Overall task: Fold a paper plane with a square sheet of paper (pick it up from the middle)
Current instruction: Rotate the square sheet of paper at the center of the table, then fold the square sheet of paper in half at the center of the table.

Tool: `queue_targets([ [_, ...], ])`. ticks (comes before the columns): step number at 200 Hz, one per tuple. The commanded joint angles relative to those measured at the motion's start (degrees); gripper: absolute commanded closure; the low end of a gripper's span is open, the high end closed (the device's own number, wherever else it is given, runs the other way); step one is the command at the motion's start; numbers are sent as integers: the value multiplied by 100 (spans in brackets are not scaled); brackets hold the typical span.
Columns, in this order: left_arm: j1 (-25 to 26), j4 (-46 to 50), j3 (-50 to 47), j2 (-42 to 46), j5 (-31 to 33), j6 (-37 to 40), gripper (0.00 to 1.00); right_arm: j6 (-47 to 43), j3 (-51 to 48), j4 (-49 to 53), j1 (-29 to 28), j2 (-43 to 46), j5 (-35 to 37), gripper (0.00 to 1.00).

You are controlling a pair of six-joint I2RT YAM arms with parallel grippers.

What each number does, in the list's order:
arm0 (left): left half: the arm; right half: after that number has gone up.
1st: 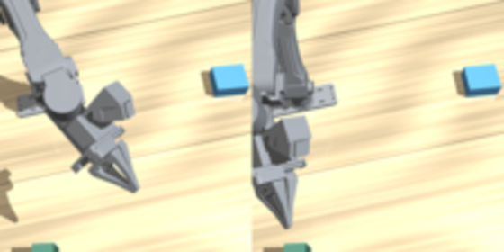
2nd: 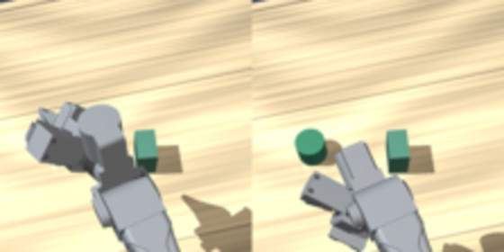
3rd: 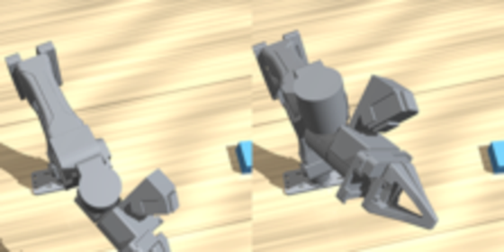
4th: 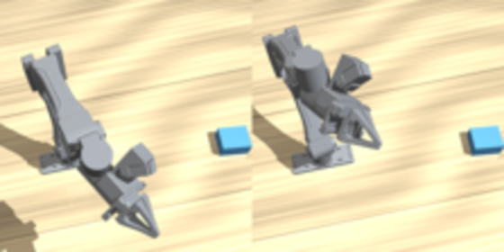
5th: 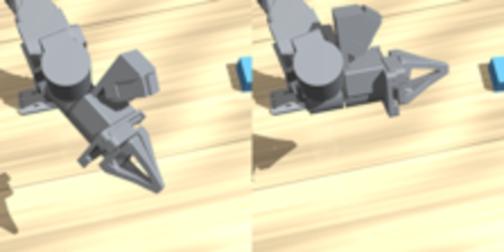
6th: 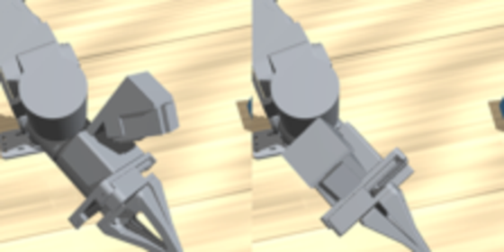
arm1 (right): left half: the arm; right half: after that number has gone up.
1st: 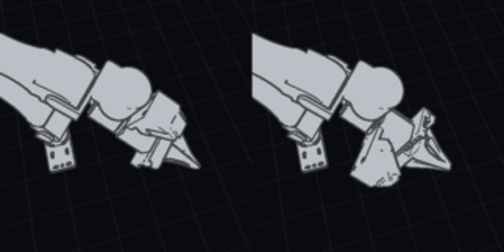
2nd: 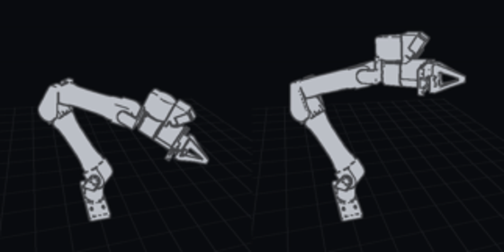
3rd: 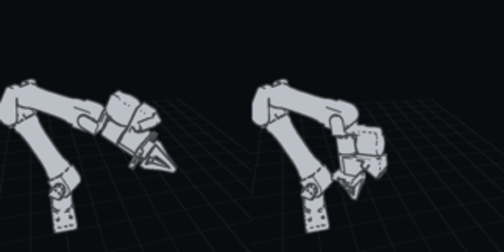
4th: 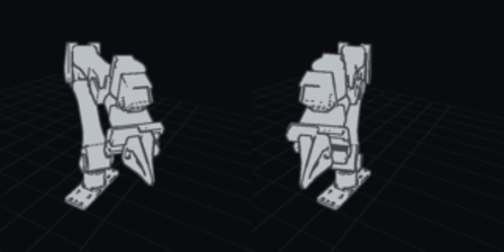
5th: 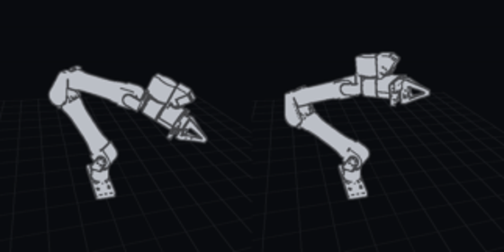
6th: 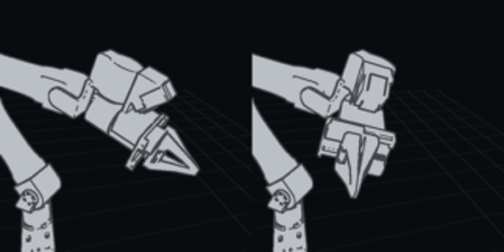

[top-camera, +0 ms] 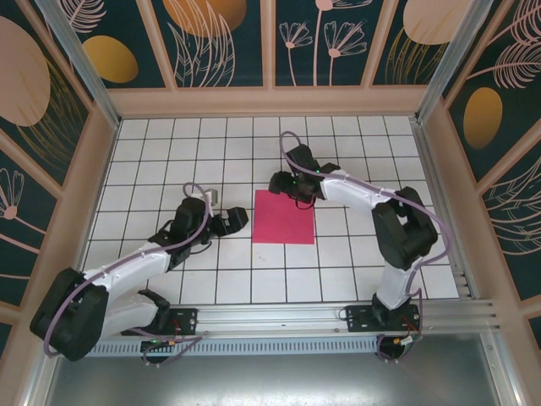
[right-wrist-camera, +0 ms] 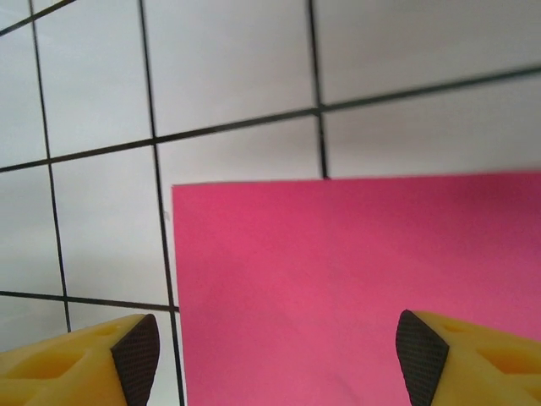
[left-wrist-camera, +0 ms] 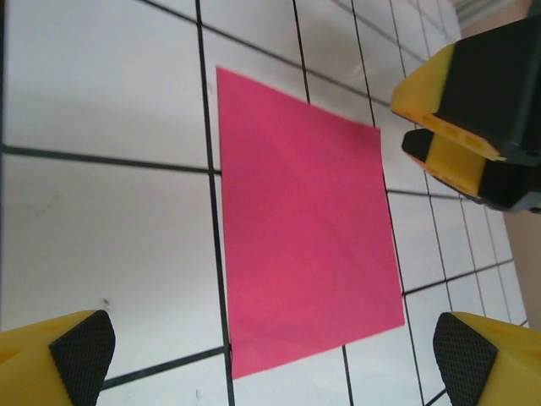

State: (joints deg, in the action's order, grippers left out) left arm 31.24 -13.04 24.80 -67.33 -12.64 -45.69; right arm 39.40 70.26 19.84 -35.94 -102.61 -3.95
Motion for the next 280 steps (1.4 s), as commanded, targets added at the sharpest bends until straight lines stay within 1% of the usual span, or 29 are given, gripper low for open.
queue_targets([
  [1,196,259,388,-182,185,220,1,518,-472,-108,-128,71,-187,23],
  [9,198,284,412,-193,257,255,1,507,-545,-144,-140,21,-333,25],
  [20,197,318,428,-169,383,302,1,488,-579,-50,-163,-62,-353,25],
  [38,194,337,431,-116,481,323,1,375,-639,174,-163,-199,-196,25],
  [52,196,337,430,-103,497,351,1,164,-763,153,-150,-241,-109,25],
  [68,192,359,438,-104,537,423,1,-231,-788,167,-141,-311,-32,25],
  [79,198,392,462,-97,573,479,1,-658,-749,218,-129,-447,-35,24],
  [90,197,421,506,-88,621,528,1,-1023,-710,333,-132,-591,164,24],
  [109,190,469,569,-86,714,605,1,-1737,-848,236,-119,-667,234,24],
  [135,197,408,596,-121,737,596,1,-2320,-762,200,-62,-596,105,23],
  [144,196,419,606,-139,739,596,1,-2285,-627,324,-54,-559,147,23],
  [162,195,512,630,-84,901,558,1,-1908,-271,684,-49,-466,338,22],
  [189,196,416,479,143,1119,454,1,-1237,-19,688,-145,-129,313,19],
  [195,198,372,450,182,1117,432,1,-1139,45,708,-169,-134,313,12],
  [203,198,332,430,213,1124,421,1,-1064,144,784,-203,-227,372,8],
  [214,195,334,430,238,1139,397,1,-1097,297,954,-274,-428,455,6],
  [223,197,329,421,258,1139,375,1,-1114,448,1153,-331,-622,719,6],
  [236,198,296,388,299,1142,353,1,-1198,662,1393,-379,-843,857,5],
  [241,193,277,365,307,1138,342,1,-1251,723,1460,-401,-899,883,5],
  [247,193,252,353,310,1129,327,1,-1335,781,1515,-429,-950,906,1],
  [280,195,199,333,265,1082,315,1,-1657,960,1697,-544,-1115,915,1],
])
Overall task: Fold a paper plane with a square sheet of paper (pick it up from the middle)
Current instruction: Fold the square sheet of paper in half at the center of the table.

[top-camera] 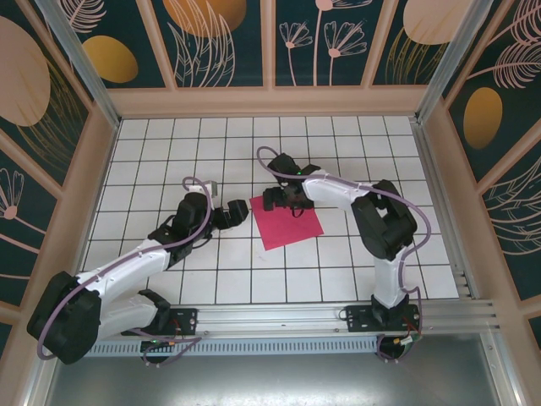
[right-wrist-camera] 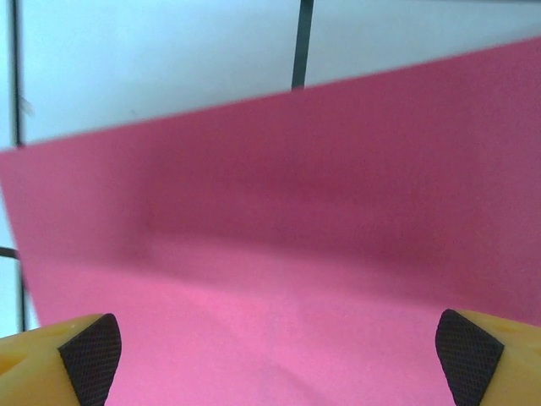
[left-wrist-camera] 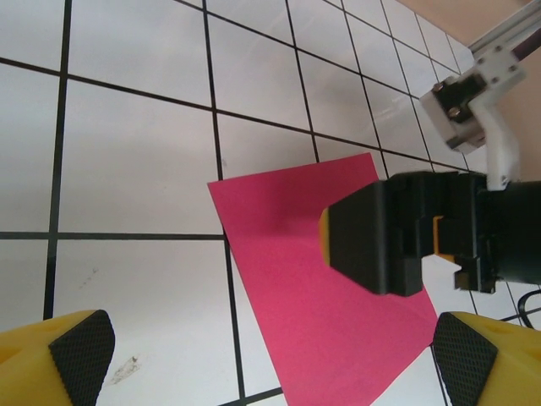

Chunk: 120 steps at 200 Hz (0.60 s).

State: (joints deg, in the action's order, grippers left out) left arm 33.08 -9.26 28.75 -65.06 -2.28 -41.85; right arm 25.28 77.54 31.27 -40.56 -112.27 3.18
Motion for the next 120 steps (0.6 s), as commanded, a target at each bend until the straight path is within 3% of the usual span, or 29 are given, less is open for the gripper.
queue_targets([
  [1,13,-176,-63,33,49,-70,1,-257,234,551,-83,-156,193,1],
  [120,13,-224,-2,12,25,14,1,-348,6,555,-295,-1001,224,1],
])
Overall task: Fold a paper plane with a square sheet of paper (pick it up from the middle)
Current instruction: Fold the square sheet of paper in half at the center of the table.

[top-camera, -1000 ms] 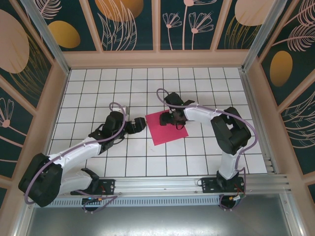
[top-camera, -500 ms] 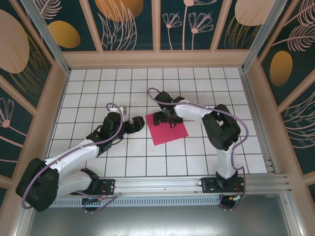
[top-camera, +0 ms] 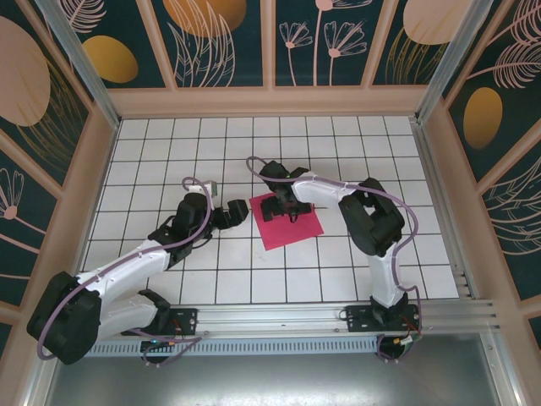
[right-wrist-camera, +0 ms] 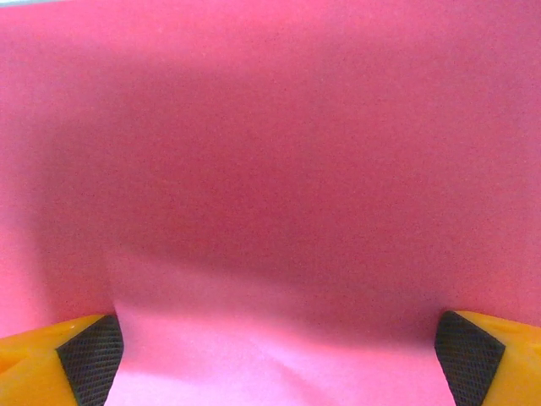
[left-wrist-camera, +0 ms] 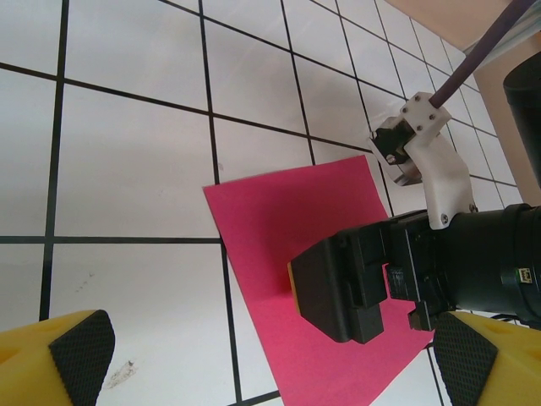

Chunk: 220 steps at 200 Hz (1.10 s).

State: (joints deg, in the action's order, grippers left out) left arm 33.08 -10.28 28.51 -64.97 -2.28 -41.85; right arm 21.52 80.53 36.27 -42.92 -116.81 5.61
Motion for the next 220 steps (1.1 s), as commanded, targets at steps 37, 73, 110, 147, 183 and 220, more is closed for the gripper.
queue_targets([
  [37,12,-55,41,52,41,-17,1,90,-430,-32,-60,-531,-25,5],
  [73,14,-36,49,57,70,-1,1,104,-291,38,-63,-440,41,15],
  [110,14,-30,90,-14,44,-24,1,80,3,5,-51,-96,-264,31],
  [147,14,5,137,-33,43,-32,1,272,184,-9,26,196,-359,60],
  [183,14,5,145,2,55,-39,1,450,171,-242,180,586,-933,69],
  [220,13,22,206,2,65,-48,1,1193,-386,-1458,689,1347,-2689,69],
])
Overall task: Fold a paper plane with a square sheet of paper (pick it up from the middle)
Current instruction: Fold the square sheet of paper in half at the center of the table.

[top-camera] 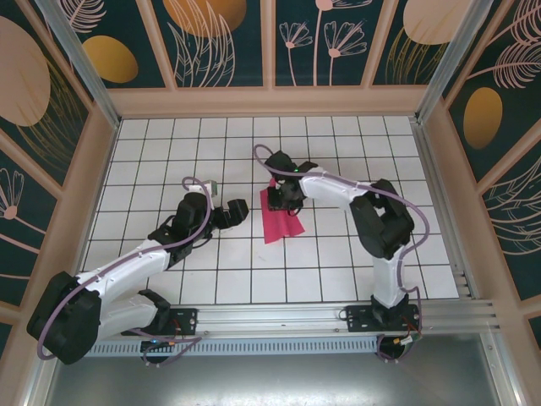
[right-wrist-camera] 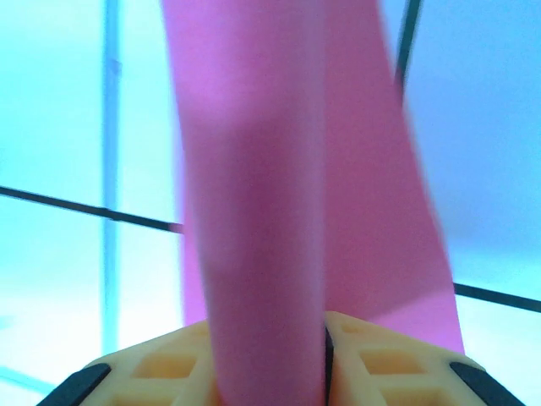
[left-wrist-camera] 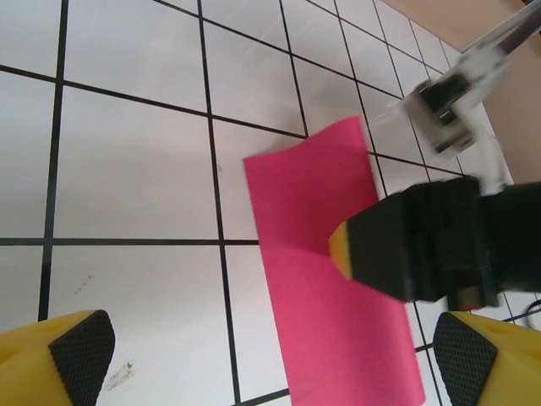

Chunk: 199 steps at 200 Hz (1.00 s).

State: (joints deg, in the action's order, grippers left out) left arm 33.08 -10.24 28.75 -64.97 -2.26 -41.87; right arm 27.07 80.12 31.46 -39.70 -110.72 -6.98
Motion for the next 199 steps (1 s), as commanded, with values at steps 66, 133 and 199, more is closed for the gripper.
queue_targets([
  [66,14,-50,244,-20,9,-97,1,1980,-1624,-3464,1052,1210,-3223,66],
  [133,7,-182,315,-195,-118,-138,1,1379,-1945,-2678,1164,788,-2371,61],
  [199,7,-247,372,-338,-228,-170,1,1085,-2007,-2133,1319,886,-1898,37],
])
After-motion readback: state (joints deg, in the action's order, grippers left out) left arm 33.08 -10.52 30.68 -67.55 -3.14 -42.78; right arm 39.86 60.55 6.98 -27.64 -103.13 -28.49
